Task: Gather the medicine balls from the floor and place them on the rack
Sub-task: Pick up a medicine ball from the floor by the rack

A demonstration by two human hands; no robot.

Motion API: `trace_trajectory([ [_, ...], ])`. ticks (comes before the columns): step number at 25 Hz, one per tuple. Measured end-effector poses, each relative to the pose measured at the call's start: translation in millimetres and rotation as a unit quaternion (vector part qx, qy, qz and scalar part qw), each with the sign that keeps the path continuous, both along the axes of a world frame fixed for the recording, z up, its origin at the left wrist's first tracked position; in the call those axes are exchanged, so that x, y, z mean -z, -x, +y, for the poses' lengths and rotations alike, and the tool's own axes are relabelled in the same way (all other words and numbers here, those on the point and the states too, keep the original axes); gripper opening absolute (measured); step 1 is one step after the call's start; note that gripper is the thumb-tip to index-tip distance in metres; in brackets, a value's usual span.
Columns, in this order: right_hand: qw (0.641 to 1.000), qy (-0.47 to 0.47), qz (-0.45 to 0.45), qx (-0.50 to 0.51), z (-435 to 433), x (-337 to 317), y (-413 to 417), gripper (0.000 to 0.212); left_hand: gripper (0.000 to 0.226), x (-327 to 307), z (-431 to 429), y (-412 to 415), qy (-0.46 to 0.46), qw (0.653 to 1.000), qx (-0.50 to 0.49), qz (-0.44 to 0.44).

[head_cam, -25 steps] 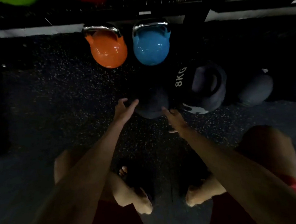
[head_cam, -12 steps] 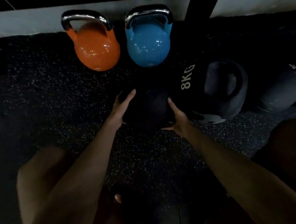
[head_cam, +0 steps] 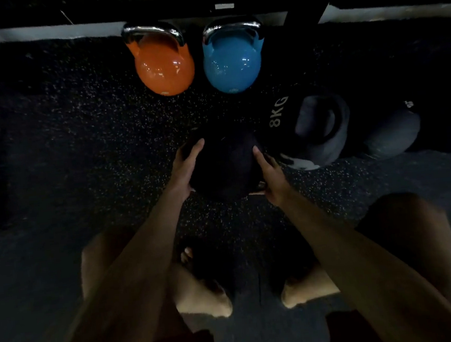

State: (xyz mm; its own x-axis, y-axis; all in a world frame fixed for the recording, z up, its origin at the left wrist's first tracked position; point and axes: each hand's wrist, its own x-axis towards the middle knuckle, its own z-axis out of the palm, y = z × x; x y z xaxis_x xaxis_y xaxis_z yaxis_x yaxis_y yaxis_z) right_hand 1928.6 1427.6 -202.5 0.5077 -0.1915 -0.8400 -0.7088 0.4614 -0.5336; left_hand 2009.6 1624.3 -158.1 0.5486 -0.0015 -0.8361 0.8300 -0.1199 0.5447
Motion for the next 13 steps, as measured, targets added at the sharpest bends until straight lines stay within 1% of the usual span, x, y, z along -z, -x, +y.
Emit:
trace_trajectory([
  [2,0.999,0.025,0.005,-0.026,5,-59,8,0.099,0.081,-55,5,15,-0.004,1.000,-0.014,-0.005],
  [4,0.998,0.047,0.011,-0.051,14,-135,15,0.097,0.078,-127,11,26,-0.005,1.000,-0.024,-0.010],
  [6,0.995,0.075,-0.005,-0.059,22,-216,21,0.105,0.087,-208,18,33,-0.004,0.999,-0.033,-0.019],
  [7,0.994,0.090,-0.028,-0.063,27,-258,23,0.106,0.092,-248,23,35,-0.009,0.999,-0.033,-0.030],
  [10,0.988,0.112,-0.090,-0.064,37,-370,19,0.098,0.102,-359,31,38,-0.023,0.996,-0.016,-0.090],
  [13,0.977,0.139,-0.138,-0.086,47,-484,4,0.101,0.095,-466,38,29,-0.025,0.984,-0.014,-0.178],
])
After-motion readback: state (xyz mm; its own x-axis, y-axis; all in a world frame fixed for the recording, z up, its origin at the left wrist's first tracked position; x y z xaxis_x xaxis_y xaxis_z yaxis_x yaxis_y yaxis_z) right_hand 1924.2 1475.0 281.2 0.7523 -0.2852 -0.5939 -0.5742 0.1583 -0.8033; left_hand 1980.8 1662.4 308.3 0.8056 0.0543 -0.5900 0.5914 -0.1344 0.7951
